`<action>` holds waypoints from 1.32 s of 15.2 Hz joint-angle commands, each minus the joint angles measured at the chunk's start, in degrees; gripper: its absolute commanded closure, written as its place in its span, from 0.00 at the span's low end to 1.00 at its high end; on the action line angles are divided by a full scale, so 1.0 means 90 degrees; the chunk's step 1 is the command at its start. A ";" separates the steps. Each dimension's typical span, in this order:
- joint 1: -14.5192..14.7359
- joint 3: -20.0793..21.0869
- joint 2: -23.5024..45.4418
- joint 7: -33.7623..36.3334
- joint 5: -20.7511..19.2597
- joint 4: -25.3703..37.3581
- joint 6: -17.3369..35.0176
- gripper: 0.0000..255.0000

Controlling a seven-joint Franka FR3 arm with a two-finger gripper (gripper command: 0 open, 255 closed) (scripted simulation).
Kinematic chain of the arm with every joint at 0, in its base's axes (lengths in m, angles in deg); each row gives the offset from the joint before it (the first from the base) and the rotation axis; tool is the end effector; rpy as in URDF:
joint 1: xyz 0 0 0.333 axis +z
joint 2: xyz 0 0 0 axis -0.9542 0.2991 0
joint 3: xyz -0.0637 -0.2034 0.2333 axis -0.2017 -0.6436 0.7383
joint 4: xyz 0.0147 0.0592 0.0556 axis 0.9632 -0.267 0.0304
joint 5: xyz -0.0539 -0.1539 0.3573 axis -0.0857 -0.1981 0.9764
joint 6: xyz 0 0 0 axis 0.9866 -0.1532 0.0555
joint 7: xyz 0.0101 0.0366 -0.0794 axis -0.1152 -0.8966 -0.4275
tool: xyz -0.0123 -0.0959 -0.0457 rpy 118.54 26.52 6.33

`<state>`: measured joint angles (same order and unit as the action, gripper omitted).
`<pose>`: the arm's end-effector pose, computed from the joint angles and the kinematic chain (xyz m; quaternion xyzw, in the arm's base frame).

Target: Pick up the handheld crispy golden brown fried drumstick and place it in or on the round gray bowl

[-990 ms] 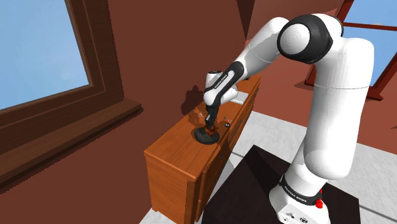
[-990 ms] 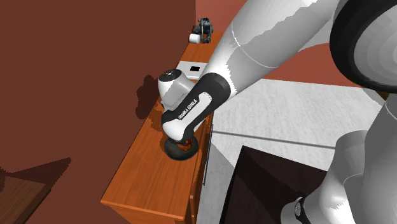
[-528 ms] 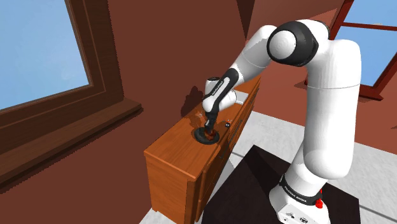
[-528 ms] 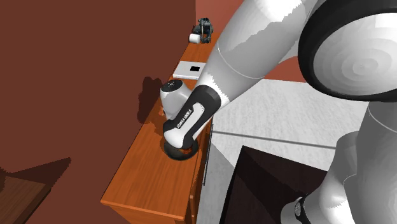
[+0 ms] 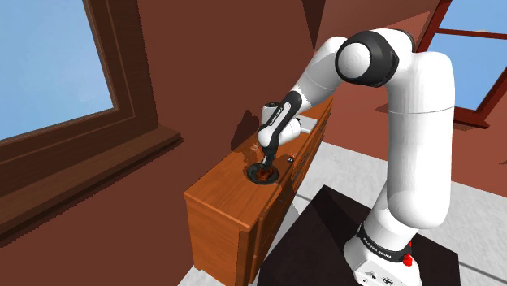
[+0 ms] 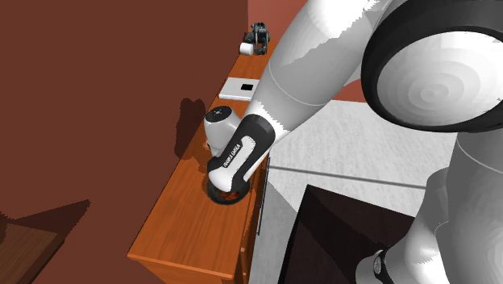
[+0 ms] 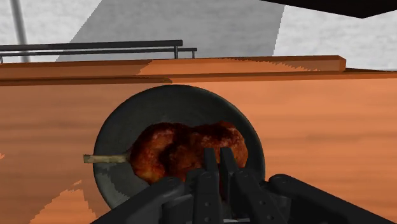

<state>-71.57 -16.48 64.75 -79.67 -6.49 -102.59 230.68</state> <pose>0.5074 -0.1213 0.1785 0.9947 0.0924 -0.0164 0.0414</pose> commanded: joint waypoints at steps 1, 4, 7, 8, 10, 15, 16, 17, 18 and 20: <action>0.0000 0.0000 0.0002 0.0000 0.0001 0.0001 0.0001 1.00; 0.0000 0.0000 0.0001 0.0000 0.0000 0.0000 0.0001 0.00; 0.0000 0.0000 0.0001 0.0000 0.0000 0.0000 0.0001 0.00; 0.0000 0.0000 0.0001 0.0000 0.0000 0.0000 0.0001 0.00; 0.0105 -0.0099 -0.0413 0.0094 -0.0132 -0.0041 -0.0368 0.00; 0.0179 -0.0163 -0.0771 0.0182 -0.0256 -0.0049 -0.0712 0.00; 0.0179 -0.0163 -0.0770 0.0182 -0.0256 -0.0049 -0.0713 0.00; 0.0179 -0.0163 -0.0770 0.0182 -0.0256 -0.0049 -0.0713 0.00; 0.0179 -0.0163 -0.0770 0.0182 -0.0256 -0.0049 -0.0713 0.00; 0.0179 -0.0163 -0.0770 0.0182 -0.0256 -0.0049 -0.0713 0.00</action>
